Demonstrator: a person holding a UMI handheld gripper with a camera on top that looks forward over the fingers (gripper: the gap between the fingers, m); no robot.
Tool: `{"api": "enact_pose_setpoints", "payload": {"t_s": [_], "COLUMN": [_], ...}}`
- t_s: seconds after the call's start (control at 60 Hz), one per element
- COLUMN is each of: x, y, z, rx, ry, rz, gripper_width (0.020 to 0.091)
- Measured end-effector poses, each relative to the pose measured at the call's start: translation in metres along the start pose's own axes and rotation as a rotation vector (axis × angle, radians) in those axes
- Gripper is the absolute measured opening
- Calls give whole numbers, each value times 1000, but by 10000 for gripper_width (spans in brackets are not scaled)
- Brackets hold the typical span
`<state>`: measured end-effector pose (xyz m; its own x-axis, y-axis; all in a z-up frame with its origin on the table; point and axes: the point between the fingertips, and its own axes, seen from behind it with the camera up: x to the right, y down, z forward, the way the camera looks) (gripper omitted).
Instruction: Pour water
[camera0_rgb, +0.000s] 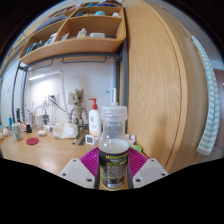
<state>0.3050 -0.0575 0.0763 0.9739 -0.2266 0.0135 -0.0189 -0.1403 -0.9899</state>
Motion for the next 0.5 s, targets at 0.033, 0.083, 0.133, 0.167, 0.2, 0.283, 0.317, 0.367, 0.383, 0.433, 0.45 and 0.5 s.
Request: {"api": "enact_pose_setpoints", "payload": {"t_s": [0.033, 0.083, 0.133, 0.167, 0.2, 0.283, 0.317, 0.367, 0.383, 0.433, 0.45, 0.5], "x": [-1, 0, 0, 0, 1, 3, 0, -3, -6, -19, -24, -44], "y": [0, 0, 0, 1, 1, 1, 2, -5, -8, -16, -20, -30], "z": [0, 2, 3, 4, 5, 6, 6, 6, 6, 6, 6, 9], "rx": [-1, -3, -11, -17, -23, -31, -37, -29, -32, -28, -24, -13], "ry": [0, -3, -7, -12, -14, -6, -15, -12, -13, -20, -24, -39], "rz": [-4, 0, 13, 19, 19, 16, -4, -23, -36, -89, -112, -198], "gripper_width": [355, 305, 267, 266, 265, 264, 265, 266, 266, 265, 265, 266]}}
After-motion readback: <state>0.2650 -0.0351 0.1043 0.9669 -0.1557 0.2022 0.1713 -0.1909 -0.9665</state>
